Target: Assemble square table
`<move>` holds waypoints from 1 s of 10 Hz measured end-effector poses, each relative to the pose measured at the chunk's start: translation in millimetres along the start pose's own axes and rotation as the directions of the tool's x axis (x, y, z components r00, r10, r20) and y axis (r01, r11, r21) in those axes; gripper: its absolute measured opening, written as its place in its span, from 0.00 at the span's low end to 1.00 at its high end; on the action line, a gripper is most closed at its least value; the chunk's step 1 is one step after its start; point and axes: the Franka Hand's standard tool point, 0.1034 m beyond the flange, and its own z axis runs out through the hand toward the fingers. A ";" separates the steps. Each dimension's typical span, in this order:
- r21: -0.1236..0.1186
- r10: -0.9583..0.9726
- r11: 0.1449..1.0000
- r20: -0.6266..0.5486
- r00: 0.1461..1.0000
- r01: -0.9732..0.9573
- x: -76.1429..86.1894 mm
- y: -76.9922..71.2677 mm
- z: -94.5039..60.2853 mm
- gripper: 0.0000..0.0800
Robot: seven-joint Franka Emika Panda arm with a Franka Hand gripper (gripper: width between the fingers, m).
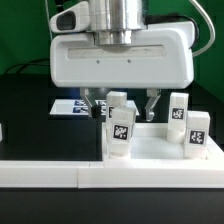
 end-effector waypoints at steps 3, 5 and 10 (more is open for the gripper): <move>-0.014 0.010 1.000 -0.002 1.000 -0.010 0.0 -0.5 1.6 0.81; -0.012 0.064 0.998 -0.002 0.998 -0.064 0.1 -0.3 1.7 0.64; -0.024 0.623 0.782 0.008 0.782 -0.623 5.0 0.9 1.3 0.36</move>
Offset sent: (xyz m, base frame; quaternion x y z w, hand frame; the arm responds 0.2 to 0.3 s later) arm 0.0000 0.0000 0.0000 0.0000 0.0000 0.0000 1.0000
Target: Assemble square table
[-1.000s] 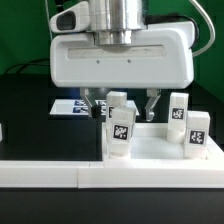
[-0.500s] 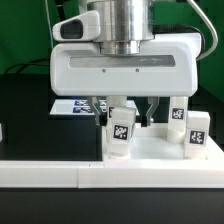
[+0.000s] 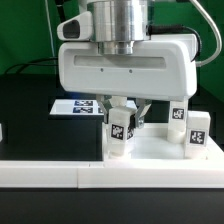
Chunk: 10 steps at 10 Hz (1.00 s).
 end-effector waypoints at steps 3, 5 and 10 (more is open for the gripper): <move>-0.012 0.602 0.798 0.074 0.795 -0.603 -2.2 -1.3 2.8 0.36; -0.012 0.638 0.769 0.091 0.765 -0.640 -1.0 -1.0 2.7 0.36; 0.068 0.184 0.980 0.032 0.982 -0.186 0.1 3.9 5.5 0.78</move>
Offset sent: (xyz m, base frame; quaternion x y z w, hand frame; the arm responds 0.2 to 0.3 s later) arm 0.0036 0.0075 -0.0037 0.0276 -0.1702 0.3407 0.9242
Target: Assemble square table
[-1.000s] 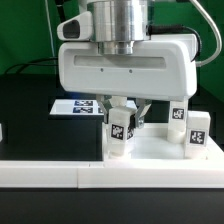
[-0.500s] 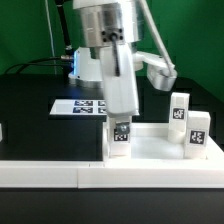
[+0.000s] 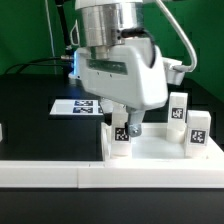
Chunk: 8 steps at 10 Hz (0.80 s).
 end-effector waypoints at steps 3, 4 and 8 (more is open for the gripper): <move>-0.006 -0.168 0.986 -0.004 0.986 0.168 2.3 1.1 0.3 0.81; -0.012 -0.260 0.966 -0.006 0.966 0.260 2.5 1.4 0.4 0.81; -0.071 -0.746 0.661 0.044 0.664 0.747 -6.3 -0.3 2.4 0.81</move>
Offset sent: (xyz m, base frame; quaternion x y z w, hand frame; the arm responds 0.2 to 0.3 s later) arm 0.0000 0.0000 0.0000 0.0000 0.0000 -0.1938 0.9810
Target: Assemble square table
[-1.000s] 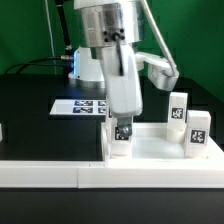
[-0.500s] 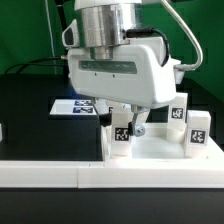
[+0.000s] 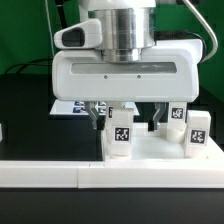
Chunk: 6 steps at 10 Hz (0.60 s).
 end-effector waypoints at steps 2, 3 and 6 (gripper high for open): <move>0.000 0.056 0.998 0.000 0.998 -0.056 -0.1 0.4 0.4 0.78; -0.001 0.123 0.992 0.000 0.992 -0.123 -0.1 0.4 0.4 0.55; -0.001 0.336 0.942 0.000 0.942 -0.336 -0.1 0.7 0.6 0.36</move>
Offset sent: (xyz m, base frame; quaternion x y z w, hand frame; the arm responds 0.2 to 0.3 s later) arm 0.0000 0.0000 0.0000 0.0000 0.0000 0.1296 0.9916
